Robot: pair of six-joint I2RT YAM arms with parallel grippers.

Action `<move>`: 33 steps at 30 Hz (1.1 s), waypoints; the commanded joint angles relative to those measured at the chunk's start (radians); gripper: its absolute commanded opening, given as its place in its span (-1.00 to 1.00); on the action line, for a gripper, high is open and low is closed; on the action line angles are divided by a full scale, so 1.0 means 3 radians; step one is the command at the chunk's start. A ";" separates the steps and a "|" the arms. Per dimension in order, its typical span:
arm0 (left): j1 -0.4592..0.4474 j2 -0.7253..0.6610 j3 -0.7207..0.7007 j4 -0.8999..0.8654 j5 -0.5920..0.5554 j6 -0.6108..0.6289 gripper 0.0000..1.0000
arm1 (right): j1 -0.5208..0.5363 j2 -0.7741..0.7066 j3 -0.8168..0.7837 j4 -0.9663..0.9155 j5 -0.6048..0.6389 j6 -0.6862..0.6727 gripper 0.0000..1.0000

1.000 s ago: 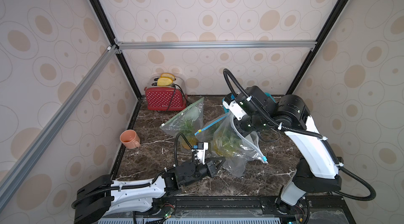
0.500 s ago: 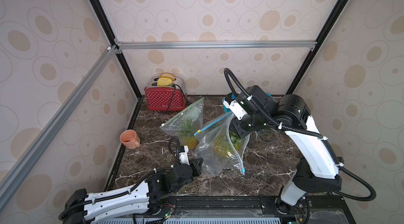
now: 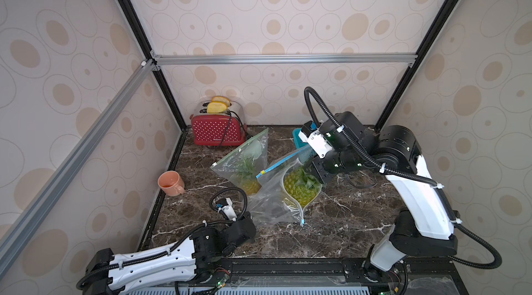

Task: Open the zip-top bag and take out the pineapple
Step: Pick up the pineapple from the zipper food storage bag.

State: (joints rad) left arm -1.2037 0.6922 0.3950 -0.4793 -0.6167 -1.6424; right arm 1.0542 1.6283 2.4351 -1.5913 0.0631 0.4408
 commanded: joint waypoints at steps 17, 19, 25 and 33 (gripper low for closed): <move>-0.0059 0.0228 0.0345 -0.0666 -0.0187 -0.0206 -1.00 | -0.0104 -0.0186 -0.0269 0.0909 -0.0693 -0.0022 -1.00; -0.0075 0.0315 0.0407 -0.0747 -0.0170 -0.0276 -1.00 | -0.0100 -0.0175 -0.0232 0.0927 -0.0724 -0.0025 -1.00; -0.0139 0.0291 0.0460 -0.1257 -0.0280 -0.0734 -1.00 | -0.0102 -0.0227 -0.0176 0.0897 -0.0732 -0.0037 -1.00; -0.0140 0.0277 0.0728 -0.2023 -0.0501 -0.1008 -1.00 | -0.0101 -0.0325 -0.0192 0.0910 -0.0804 -0.0054 -1.00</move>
State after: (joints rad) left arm -1.2343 0.7578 0.5449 -0.9241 -0.6975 -1.8931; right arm 1.0283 1.5879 2.3398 -1.4124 -0.1532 0.4351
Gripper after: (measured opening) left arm 0.049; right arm 0.171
